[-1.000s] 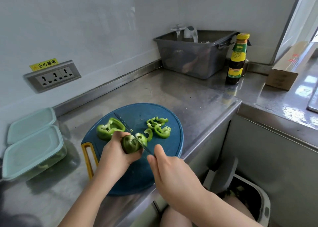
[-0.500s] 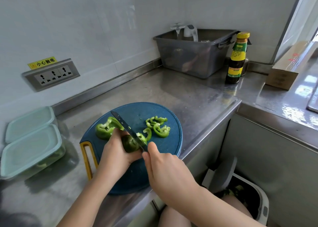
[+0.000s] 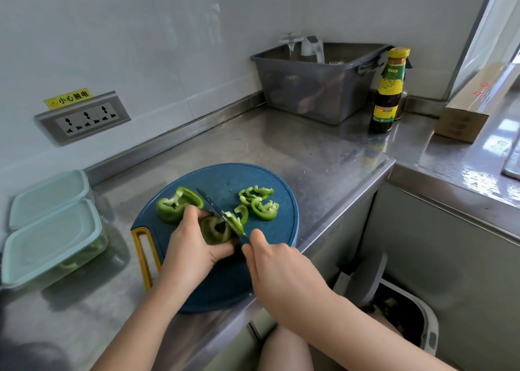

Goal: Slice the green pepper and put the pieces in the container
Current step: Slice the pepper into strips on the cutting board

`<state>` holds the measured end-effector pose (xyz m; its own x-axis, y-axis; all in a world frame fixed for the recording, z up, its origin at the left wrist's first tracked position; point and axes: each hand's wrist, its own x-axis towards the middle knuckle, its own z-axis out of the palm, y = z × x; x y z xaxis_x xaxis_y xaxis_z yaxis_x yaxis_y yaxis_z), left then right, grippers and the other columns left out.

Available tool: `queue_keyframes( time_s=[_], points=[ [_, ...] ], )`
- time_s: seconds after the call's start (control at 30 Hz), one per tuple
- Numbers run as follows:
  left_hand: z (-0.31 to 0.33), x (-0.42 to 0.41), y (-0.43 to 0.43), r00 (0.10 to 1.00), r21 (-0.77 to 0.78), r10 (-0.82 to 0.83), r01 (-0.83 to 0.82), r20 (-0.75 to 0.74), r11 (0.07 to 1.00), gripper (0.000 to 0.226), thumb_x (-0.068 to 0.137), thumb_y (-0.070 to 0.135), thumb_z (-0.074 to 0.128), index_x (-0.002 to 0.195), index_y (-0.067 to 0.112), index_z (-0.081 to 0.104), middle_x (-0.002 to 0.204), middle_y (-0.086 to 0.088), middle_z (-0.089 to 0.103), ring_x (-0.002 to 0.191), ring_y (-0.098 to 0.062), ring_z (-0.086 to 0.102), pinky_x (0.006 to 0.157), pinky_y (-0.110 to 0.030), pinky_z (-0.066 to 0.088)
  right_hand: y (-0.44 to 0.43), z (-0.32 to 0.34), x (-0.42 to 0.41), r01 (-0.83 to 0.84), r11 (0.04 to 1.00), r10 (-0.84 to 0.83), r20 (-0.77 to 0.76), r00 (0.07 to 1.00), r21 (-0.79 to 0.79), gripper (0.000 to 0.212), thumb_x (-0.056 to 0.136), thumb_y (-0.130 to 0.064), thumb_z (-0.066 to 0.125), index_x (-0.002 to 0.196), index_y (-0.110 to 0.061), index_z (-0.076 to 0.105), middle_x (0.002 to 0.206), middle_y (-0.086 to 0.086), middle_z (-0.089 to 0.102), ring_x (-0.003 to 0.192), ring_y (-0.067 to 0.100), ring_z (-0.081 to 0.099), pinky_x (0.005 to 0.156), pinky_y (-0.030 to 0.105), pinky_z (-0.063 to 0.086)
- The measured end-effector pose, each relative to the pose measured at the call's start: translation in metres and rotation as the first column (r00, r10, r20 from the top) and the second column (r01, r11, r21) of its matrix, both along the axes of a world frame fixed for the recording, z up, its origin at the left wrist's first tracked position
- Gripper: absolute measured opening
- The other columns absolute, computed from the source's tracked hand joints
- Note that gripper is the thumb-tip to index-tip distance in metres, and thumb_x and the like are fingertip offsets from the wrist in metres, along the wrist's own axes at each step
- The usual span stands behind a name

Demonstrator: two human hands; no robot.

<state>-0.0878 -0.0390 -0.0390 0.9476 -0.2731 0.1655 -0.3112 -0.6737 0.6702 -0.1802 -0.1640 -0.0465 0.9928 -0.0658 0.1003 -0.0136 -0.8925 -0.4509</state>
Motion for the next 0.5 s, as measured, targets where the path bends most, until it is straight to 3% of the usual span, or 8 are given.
queue_keyframes(
  time_s=[0.23, 0.33, 0.4, 0.5],
  points=[
    [0.002, 0.002, -0.002, 0.999, 0.001, -0.032, 0.032, -0.02, 0.999, 0.055, 0.065, 0.023, 0.083, 0.1, 0.02, 0.042, 0.082, 0.019, 0.047, 0.072, 0.008, 0.045, 0.054, -0.004, 0.035, -0.009, 0.008, 0.01, -0.021, 0.987, 0.03, -0.05, 0.998, 0.161, 0.029, 0.101, -0.035, 0.024, 0.081, -0.015, 0.028, 0.061, 0.005, 0.039, 0.05, 0.023, 0.034, 0.046, 0.035, 0.024],
    [0.001, 0.003, -0.002, 0.999, -0.01, -0.034, 0.033, -0.037, 0.999, 0.054, 0.064, 0.022, 0.083, 0.1, 0.018, 0.043, 0.081, 0.017, 0.05, 0.072, 0.006, 0.048, 0.054, -0.007, 0.035, -0.013, 0.016, 0.028, -0.047, 0.984, 0.066, -0.109, 0.992, 0.17, 0.03, 0.102, -0.03, 0.025, 0.079, -0.012, 0.032, 0.066, 0.006, 0.038, 0.058, 0.027, 0.04, 0.059, 0.037, 0.034],
    [0.0, 0.004, -0.002, 0.998, -0.022, -0.036, 0.035, -0.046, 0.999, 0.053, 0.064, 0.022, 0.084, 0.1, 0.017, 0.045, 0.082, 0.015, 0.053, 0.073, 0.005, 0.05, 0.055, -0.01, 0.036, -0.012, 0.023, 0.039, -0.098, 0.987, 0.115, -0.139, 0.984, 0.124, 0.031, 0.102, -0.021, 0.025, 0.073, -0.013, 0.031, 0.071, 0.005, 0.034, 0.073, 0.032, 0.048, 0.069, 0.042, 0.042],
    [-0.002, 0.006, 0.001, 0.998, -0.018, -0.051, 0.051, -0.045, 0.999, 0.053, 0.064, 0.023, 0.084, 0.101, 0.017, 0.046, 0.084, 0.011, 0.056, 0.074, 0.0, 0.054, 0.055, -0.015, 0.04, -0.009, 0.027, 0.05, -0.082, 0.993, 0.095, -0.175, 0.98, 0.083, 0.021, 0.101, -0.014, 0.025, 0.093, -0.007, 0.043, 0.088, 0.011, 0.04, 0.078, 0.029, 0.044, 0.069, 0.039, 0.041]
  ],
)
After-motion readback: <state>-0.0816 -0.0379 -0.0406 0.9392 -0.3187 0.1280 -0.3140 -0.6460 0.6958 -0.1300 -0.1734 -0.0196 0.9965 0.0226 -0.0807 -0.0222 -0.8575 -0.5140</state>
